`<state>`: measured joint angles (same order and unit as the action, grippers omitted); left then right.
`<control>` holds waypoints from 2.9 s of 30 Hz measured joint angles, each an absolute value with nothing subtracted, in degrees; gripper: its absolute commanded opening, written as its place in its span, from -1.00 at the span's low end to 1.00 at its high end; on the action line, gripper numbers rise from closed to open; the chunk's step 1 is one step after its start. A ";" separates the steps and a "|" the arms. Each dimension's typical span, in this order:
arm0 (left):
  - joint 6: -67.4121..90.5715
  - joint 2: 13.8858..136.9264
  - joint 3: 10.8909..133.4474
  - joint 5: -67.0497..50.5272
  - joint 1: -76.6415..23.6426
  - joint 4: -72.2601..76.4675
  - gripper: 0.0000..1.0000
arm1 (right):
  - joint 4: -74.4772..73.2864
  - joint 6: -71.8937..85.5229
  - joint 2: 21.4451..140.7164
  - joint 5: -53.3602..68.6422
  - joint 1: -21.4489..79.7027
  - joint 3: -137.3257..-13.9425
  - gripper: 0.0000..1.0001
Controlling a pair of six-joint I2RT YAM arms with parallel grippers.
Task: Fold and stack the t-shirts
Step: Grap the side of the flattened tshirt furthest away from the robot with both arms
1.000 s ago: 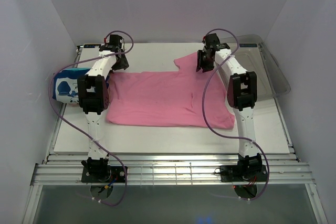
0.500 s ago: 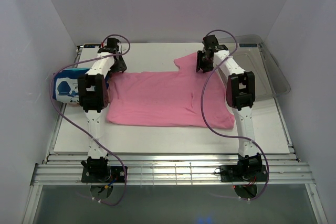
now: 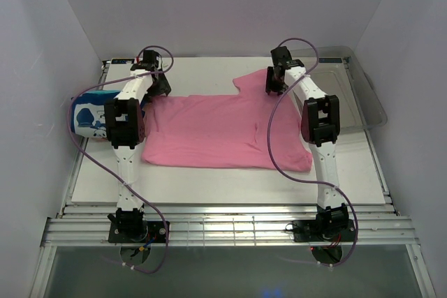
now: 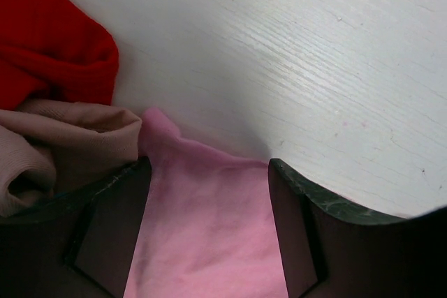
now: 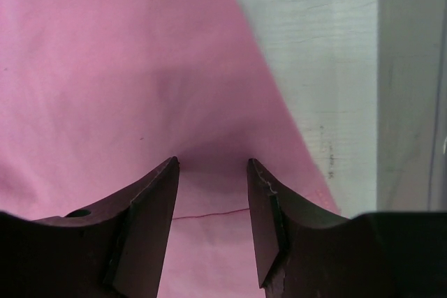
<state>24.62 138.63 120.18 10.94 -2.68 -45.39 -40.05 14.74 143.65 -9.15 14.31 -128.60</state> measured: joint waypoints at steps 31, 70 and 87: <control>26.17 139.31 120.86 11.03 -2.50 -45.19 0.56 | -37.43 16.95 145.82 -12.10 11.99 -133.32 0.20; 25.65 137.29 116.64 10.83 -1.48 -42.98 -0.88 | -34.96 19.14 138.26 -5.98 11.46 -118.91 -0.85; 24.60 128.11 102.89 10.00 -1.91 -43.27 -0.83 | -35.83 19.27 117.51 -6.57 13.91 -97.43 -0.85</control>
<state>24.60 128.11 102.89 10.00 -1.91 -43.27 -35.83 19.27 117.51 -6.57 13.91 -97.43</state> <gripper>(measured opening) 0.117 0.080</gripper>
